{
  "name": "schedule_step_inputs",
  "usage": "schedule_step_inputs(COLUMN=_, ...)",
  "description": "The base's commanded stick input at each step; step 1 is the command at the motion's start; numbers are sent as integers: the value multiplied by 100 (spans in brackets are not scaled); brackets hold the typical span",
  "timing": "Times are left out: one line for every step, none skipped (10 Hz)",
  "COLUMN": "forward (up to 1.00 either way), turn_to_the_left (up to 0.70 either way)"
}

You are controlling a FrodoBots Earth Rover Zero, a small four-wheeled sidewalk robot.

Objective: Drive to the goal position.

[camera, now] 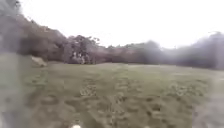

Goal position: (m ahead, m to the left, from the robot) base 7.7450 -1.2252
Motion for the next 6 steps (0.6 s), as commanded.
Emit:
schedule_step_inputs(forward=70, turn_to_the_left=0)
schedule_step_inputs(forward=70, turn_to_the_left=0)
schedule_step_inputs(forward=70, turn_to_the_left=0)
schedule_step_inputs(forward=70, turn_to_the_left=0)
schedule_step_inputs(forward=70, turn_to_the_left=0)
schedule_step_inputs(forward=70, turn_to_the_left=0)
